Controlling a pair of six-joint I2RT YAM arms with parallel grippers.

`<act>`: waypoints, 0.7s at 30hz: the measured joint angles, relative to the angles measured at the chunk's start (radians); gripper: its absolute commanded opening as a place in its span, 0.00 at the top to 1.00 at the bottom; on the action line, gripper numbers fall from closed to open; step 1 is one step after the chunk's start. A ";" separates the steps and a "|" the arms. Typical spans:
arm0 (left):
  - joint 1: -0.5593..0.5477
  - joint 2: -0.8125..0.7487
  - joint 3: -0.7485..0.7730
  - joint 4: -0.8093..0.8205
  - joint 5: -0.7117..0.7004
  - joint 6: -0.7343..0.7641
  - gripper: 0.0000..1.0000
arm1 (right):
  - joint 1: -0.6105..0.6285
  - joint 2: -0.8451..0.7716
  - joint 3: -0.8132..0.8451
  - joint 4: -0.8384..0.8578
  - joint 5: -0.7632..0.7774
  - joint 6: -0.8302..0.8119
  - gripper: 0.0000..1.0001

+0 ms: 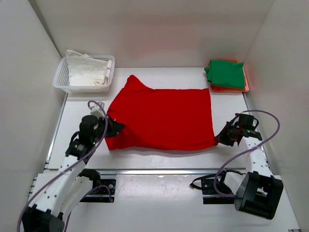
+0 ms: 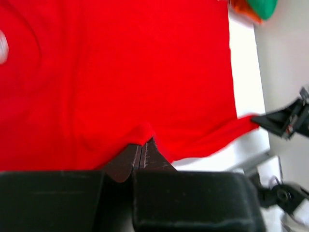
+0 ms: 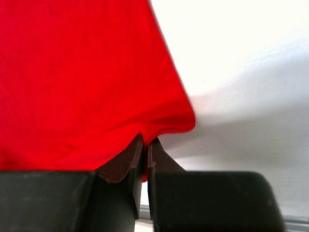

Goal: Fold and stack the t-shirts
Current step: Grap the side of the flattened tshirt closest away from the robot with both arms

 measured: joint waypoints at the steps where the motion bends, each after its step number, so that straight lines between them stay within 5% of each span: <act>1: 0.010 0.042 0.024 0.020 0.001 0.014 1.00 | -0.007 0.012 0.006 0.007 -0.001 -0.001 1.00; 21: 0.092 0.341 0.082 0.238 -0.051 0.146 1.00 | 0.019 0.271 0.094 0.165 -0.039 0.034 1.00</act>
